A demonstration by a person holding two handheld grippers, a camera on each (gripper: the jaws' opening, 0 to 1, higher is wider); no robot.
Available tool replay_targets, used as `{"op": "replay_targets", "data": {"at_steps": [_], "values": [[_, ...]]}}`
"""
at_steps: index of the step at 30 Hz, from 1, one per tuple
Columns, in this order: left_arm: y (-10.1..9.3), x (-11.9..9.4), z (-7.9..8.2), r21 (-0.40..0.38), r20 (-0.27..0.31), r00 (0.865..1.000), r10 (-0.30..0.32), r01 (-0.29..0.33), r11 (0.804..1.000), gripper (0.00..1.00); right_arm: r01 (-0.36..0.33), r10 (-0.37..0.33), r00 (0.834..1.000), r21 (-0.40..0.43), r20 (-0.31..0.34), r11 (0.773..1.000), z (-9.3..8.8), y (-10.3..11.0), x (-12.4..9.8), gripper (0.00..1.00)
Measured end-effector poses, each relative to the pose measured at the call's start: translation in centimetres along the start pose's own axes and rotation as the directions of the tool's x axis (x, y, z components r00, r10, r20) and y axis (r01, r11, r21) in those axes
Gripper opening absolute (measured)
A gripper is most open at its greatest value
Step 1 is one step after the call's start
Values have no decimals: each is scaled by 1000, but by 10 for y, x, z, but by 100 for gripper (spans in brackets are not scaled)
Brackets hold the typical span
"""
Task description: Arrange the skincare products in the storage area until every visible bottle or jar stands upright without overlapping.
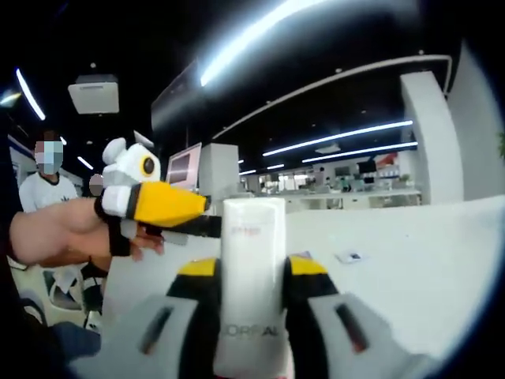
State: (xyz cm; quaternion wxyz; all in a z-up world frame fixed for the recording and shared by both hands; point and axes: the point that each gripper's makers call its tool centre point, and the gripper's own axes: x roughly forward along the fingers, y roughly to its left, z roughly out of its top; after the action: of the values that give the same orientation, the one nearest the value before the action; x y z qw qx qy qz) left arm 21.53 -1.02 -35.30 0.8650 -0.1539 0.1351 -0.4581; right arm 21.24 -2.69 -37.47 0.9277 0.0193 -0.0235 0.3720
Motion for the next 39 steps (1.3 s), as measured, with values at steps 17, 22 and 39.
{"op": "replay_targets", "data": {"at_steps": [17, 22, 39], "values": [[-8, 10, -3, -51, -4, 999, -38, 38, 998, 51, 1, -2, 1000, -24, -2, 1000, -4, 2, -2, 30], [-17, 10, -8, -53, -11, 999, -49, 48, 997, 44, 4, -5, 1000, -32, -3, 999, -5, 2, -3, 30], [-17, 15, -5, -40, -15, 998, -65, 64, 997, 28, 1, -1, 1000, -48, 2, 999, -4, 5, -2, 30]]}}
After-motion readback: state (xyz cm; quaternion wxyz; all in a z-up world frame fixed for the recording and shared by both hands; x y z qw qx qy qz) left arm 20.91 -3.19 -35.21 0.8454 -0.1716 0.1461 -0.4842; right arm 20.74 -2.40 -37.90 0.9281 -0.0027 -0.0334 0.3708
